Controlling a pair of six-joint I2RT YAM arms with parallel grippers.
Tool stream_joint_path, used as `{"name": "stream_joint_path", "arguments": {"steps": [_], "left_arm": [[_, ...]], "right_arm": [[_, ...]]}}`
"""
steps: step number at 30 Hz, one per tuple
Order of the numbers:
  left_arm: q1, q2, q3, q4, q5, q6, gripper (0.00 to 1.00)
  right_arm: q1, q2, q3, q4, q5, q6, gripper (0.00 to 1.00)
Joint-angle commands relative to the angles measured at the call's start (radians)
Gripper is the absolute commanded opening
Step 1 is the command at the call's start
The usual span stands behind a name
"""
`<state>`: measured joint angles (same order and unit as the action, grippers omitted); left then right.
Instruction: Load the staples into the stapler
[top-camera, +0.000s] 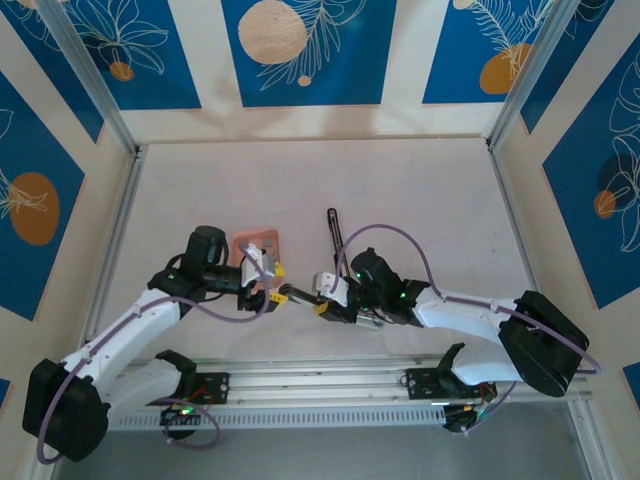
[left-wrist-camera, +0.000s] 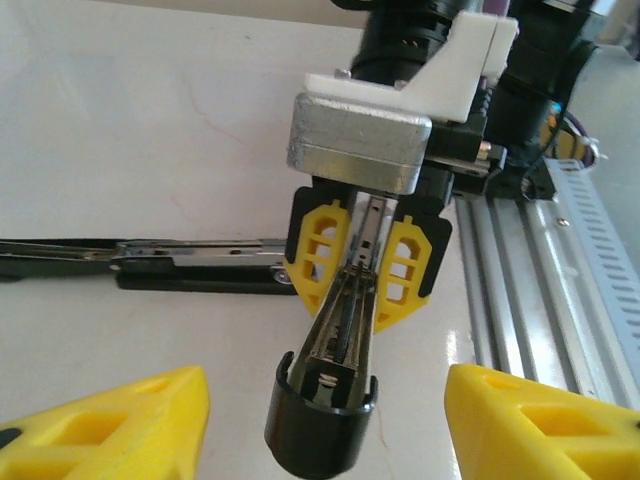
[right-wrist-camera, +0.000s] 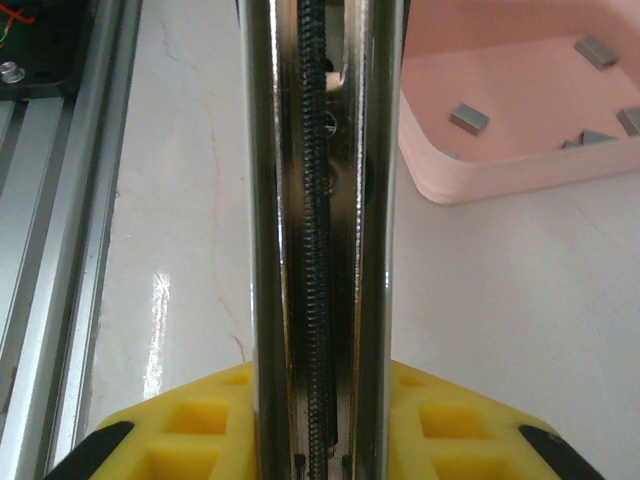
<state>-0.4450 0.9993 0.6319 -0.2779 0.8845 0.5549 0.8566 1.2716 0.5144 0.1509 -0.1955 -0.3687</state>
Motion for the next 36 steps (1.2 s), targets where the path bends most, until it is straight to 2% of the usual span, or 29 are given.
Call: {"name": "stream_joint_path", "arguments": {"steps": [1,8,15,30,36], "left_arm": [[0.000,0.018,0.038,-0.083,0.080,0.116,0.61],[-0.017,0.017,0.024,-0.084,0.078,0.144,0.47],[-0.042,0.010,-0.012,-0.023,0.060,0.113,0.45],[-0.059,-0.008,-0.047,-0.049,0.056,0.117,0.43],[-0.058,-0.036,-0.069,-0.036,0.039,0.100,0.36]], "right_arm": [[0.012,-0.031,0.013,0.062,-0.046,-0.042,0.25],[0.031,-0.032,0.022,0.074,-0.040,-0.014,0.25],[0.059,-0.028,0.031,0.086,-0.023,0.006,0.25],[0.069,-0.040,0.036,0.098,-0.005,0.035,0.25],[0.071,-0.048,0.034,0.099,-0.003,0.051,0.25]]}}
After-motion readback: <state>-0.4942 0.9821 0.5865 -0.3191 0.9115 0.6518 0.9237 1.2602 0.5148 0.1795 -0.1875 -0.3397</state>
